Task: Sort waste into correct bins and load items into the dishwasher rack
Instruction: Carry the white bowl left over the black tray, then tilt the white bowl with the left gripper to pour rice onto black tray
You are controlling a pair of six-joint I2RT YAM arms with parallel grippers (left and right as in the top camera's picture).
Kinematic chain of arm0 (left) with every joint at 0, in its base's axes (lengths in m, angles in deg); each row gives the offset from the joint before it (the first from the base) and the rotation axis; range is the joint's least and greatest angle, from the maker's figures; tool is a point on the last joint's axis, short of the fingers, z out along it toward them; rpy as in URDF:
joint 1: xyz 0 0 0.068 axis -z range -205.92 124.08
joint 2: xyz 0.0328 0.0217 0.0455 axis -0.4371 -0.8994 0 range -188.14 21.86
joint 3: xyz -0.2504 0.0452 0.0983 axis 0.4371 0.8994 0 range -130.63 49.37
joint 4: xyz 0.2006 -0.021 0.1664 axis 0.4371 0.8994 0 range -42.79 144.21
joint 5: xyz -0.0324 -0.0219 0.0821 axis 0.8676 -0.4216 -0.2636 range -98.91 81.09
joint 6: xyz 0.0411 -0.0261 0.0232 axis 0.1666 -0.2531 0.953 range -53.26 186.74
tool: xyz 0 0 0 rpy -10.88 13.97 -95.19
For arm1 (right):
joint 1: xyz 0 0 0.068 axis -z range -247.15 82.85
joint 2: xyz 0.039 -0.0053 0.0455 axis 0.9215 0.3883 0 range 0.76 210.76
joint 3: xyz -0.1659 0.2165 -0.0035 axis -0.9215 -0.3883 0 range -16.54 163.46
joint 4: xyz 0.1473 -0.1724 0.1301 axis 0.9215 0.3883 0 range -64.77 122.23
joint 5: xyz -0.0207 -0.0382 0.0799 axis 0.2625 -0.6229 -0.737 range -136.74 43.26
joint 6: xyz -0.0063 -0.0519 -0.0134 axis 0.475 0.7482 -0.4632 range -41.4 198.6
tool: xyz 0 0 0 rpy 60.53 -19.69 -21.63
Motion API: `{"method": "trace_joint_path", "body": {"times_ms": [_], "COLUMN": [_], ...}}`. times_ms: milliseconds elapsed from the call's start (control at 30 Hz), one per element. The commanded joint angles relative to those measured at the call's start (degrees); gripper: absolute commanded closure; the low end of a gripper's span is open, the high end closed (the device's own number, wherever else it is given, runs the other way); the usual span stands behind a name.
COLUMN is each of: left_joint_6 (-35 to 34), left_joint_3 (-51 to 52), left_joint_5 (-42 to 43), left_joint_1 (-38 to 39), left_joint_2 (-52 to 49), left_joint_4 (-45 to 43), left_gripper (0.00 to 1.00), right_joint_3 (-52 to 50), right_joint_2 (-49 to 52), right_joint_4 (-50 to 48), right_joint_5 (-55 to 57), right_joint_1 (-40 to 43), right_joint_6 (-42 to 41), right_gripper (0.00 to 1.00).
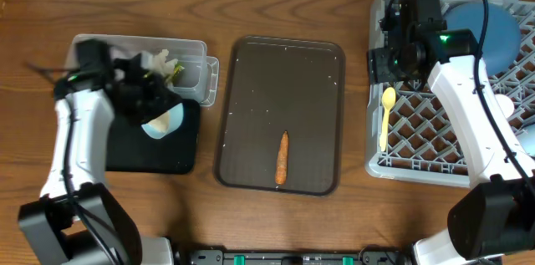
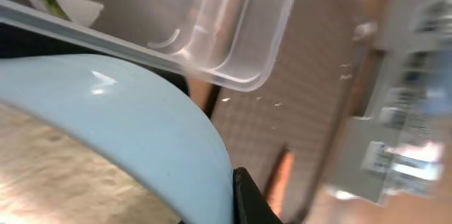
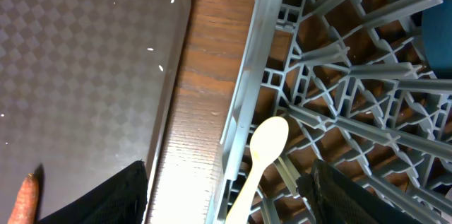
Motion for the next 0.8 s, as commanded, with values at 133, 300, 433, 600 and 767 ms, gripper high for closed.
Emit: {"method": "trace_joint_path", "body": {"times_ms": [133,300,433,600,767], "left_joint_6": [13.03,14.05,13.60,11.82,10.95], "left_joint_3": [9.33,16.04,18.34,18.56,18.56], "left_joint_5": [30.21,43.82,46.73,46.73,46.73], "left_joint_1": [-13.27,-20.59,-23.47,-23.76,-23.76], "left_joint_2": [0.63,0.63,0.59,0.57,0.59], "left_joint_4": [-4.13,-11.06,-13.22,-13.20,-13.20], "left_gripper": [0.94,0.94,0.94,0.94,0.94], "right_joint_3": [0.68,0.68,0.68,0.70,0.68], "right_joint_2": [-0.57,-0.59,-0.59,-0.59,-0.59], "right_joint_4": [0.09,0.07,0.09,0.09,0.09], "right_joint_5": [0.57,0.57,0.57,0.55,0.57], "right_joint_1": [0.37,0.37,0.37,0.37,0.37], "right_joint_6": [-0.57,-0.57,-0.57,-0.57,-0.57], "right_gripper": [0.29,0.29,0.29,0.29,0.29]}}
